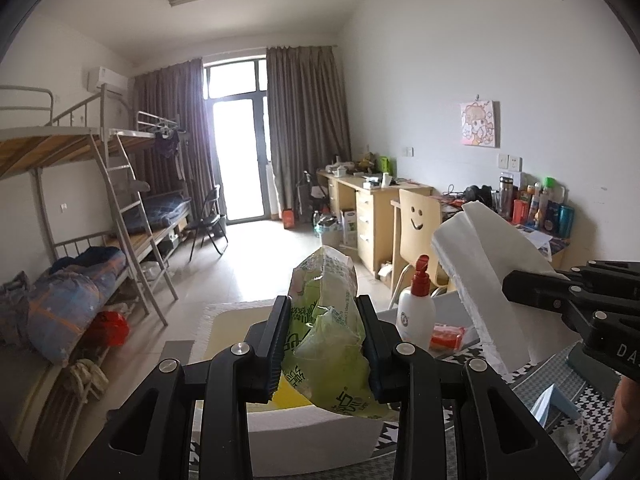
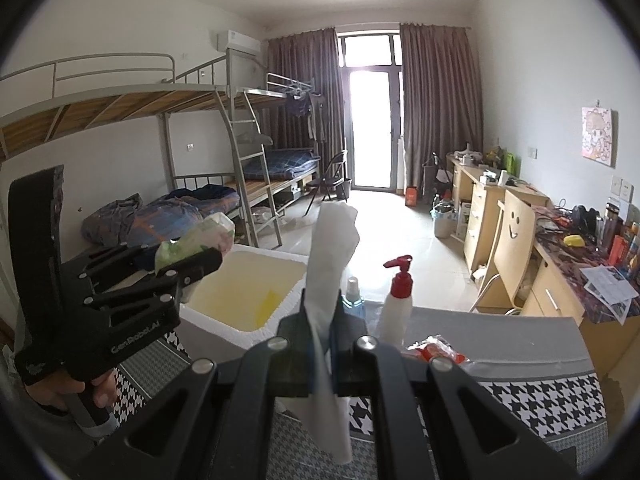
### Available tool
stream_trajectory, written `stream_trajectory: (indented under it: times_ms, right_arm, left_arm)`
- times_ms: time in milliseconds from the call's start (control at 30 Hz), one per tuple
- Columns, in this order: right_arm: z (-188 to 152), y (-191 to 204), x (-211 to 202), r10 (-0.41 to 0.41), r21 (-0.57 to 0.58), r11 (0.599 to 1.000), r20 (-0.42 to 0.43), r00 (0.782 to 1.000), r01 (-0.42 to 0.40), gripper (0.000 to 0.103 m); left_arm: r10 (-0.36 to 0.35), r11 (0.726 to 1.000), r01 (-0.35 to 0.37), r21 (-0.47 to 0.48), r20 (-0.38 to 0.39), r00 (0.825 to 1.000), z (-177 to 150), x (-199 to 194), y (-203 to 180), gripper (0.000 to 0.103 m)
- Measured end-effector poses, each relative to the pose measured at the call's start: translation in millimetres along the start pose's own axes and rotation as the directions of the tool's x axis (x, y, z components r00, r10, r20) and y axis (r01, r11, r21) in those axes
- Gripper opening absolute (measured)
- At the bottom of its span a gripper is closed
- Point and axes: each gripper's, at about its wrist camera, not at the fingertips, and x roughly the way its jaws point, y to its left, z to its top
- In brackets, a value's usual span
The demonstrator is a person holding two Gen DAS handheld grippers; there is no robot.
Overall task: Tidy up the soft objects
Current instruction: 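Carry the green bag with the left tool while the right tool carries the white tissue toward the foam box, then open the left tool over the foam box to drop the green bag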
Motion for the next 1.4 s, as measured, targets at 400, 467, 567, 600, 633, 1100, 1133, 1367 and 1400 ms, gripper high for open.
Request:
stream_trajectory:
  times_ms: [400, 467, 567, 600, 633, 1100, 1133, 1367, 1400]
  right_arm:
    - [9.8, 7.8, 13.9, 0.034, -0.016, 0.999, -0.01, 0.999, -0.034, 0.009]
    - [11.1, 10.8, 17.2, 0.042, -0.023, 0.999, -0.014, 0.999, -0.043, 0.009]
    - [14.0, 15.5, 22.7, 0.056, -0.03, 0.998, -0.02, 0.998, -0.057, 0.009]
    - [13.9, 16.2, 23.1, 0.059, -0.032, 0.998, -0.02, 0.998, -0.059, 0.009]
    - [14.7, 18.1, 25.0, 0.063, -0.033, 0.997, -0.019, 0.998, -0.064, 0.009]
    - [22.5, 31.3, 49.0, 0.106, -0.024, 0.994, -0.031, 0.994, -0.106, 0.009]
    - [23.1, 32.0, 51.3, 0.109, -0.023, 0.994, -0.034, 0.993, -0.11, 0.009]
    - [21.5, 34.2, 59.5, 0.121, -0.028, 0.992, -0.055, 0.991, -0.122, 0.009]
    - [21.3, 34.6, 60.9, 0.122, -0.028, 0.992, -0.058, 0.991, -0.123, 0.009]
  left_arm:
    - [0.045, 0.999, -0.045, -0.015, -0.014, 0.999, 1.1, 6.6, 9.7, 0.035]
    - [0.05, 0.998, -0.05, -0.023, -0.017, 0.999, 1.4, 8.4, 11.9, 0.035]
    - [0.066, 0.997, -0.066, -0.027, -0.014, 0.998, 2.0, 10.5, 10.6, 0.035]
    - [0.068, 0.997, -0.069, -0.031, -0.018, 0.997, 1.5, 11.7, 11.5, 0.035]
    - [0.068, 0.997, -0.068, -0.035, -0.022, 0.997, 1.2, 13.1, 12.0, 0.035]
    - [0.092, 0.993, -0.097, -0.071, -0.061, 0.994, 1.6, 29.8, 19.3, 0.035]
    - [0.094, 0.993, -0.098, -0.072, -0.066, 0.993, 0.6, 31.1, 19.9, 0.035]
    - [0.082, 0.992, -0.091, -0.088, -0.097, 0.992, -3.2, 42.0, 25.3, 0.035]
    - [0.079, 0.992, -0.089, -0.092, -0.099, 0.992, -2.8, 42.6, 24.9, 0.035]
